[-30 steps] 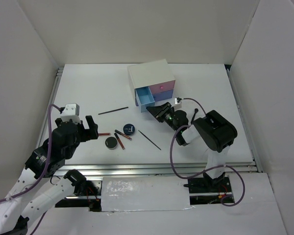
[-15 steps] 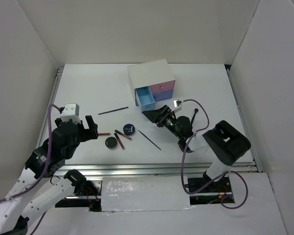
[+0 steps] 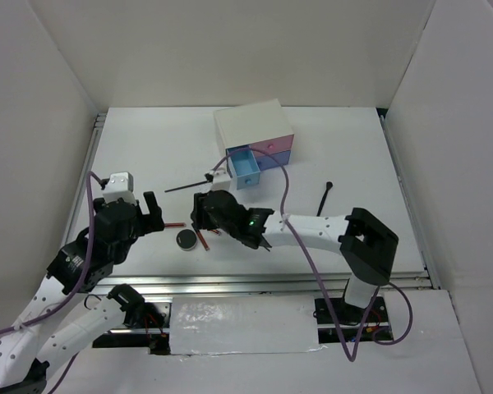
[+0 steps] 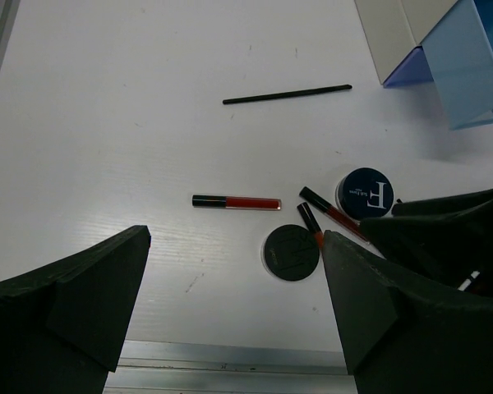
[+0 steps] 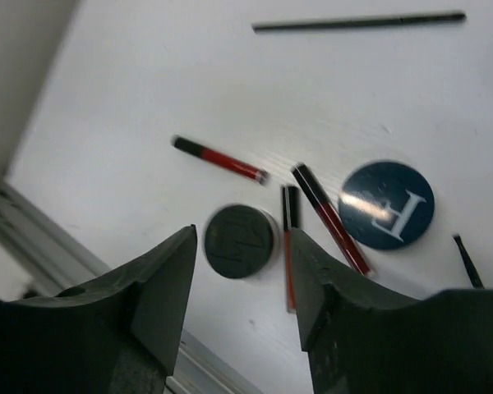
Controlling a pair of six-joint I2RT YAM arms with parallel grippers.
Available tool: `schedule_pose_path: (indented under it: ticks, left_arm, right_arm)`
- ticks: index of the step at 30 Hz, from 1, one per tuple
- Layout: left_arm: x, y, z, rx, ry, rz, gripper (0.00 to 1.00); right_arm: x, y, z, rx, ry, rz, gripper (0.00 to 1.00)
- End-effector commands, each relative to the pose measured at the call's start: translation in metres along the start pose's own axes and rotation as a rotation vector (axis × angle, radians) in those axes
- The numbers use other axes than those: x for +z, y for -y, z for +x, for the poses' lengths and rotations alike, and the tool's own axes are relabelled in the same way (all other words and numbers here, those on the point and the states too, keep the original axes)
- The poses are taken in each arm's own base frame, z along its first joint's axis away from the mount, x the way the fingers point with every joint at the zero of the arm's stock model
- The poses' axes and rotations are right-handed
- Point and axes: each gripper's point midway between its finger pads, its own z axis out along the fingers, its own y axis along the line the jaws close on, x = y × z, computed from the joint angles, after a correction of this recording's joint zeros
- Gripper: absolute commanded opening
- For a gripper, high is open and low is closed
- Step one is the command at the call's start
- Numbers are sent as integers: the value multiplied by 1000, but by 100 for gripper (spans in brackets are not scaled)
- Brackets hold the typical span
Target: Organize the makeup
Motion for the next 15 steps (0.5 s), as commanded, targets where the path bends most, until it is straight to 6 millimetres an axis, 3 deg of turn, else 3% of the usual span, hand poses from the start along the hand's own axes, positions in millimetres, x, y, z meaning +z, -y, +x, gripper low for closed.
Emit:
schedule_pose_path:
  ticks: [1, 5, 15]
  left_arm:
    - [-6, -2, -12, -30, 50, 4, 100]
    - [-7, -2, -13, -33, 56, 14, 99]
    - [-4, 2, -11, -20, 40, 24, 99]
  right_arm:
    - [-12, 53, 55, -270, -203, 271, 56]
    - [-9, 53, 76, -305, -260, 275, 50]
    - [-2, 51, 116, -336, -370, 211, 48]
